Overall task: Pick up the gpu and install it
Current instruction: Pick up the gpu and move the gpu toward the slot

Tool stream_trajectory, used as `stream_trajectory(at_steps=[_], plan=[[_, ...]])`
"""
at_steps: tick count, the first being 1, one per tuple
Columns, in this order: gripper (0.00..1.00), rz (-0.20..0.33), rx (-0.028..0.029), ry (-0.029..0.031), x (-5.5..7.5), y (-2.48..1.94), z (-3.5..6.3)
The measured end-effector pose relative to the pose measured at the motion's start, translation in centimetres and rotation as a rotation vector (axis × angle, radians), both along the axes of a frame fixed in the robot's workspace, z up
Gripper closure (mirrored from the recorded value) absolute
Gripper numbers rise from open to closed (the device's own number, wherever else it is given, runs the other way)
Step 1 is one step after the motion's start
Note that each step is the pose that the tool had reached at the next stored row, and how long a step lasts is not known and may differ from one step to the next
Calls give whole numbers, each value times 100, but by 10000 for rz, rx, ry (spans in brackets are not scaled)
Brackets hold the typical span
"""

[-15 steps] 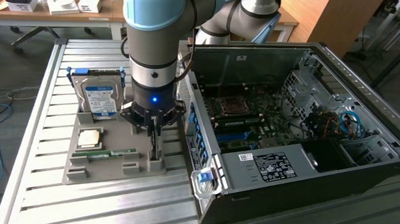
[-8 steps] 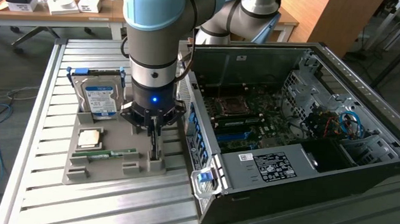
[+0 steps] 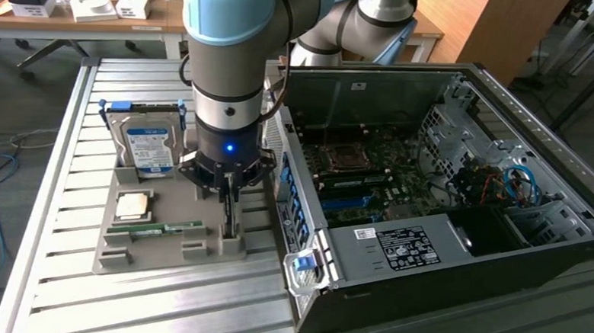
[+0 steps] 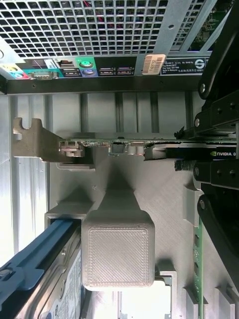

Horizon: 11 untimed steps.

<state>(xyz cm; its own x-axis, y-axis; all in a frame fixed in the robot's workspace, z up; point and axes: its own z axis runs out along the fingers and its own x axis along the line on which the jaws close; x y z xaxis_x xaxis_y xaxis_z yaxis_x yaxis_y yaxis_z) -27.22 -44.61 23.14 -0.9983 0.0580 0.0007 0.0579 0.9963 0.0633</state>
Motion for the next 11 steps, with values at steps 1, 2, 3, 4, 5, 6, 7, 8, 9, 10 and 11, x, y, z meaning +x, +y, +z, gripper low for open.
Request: stream_trajectory(at_steps=[1,2,3,4,5,6,7,8,9,10,11], plan=[[74,0,-2,2,0,0,5],[74,0,-3,4,-1,-1,14],[74,0,-3,4,-1,-1,25],[74,0,-3,3,-1,-1,40],[74,0,-4,4,-1,-1,55],[74,0,-3,3,-1,-1,70],[74,0,-2,2,-1,-1,87],[74,0,-3,3,-1,-1,108],[74,0,-4,4,-1,-1,128],[74,0,-4,4,-1,-1,149],[74,0,-3,3,-1,-1,169]])
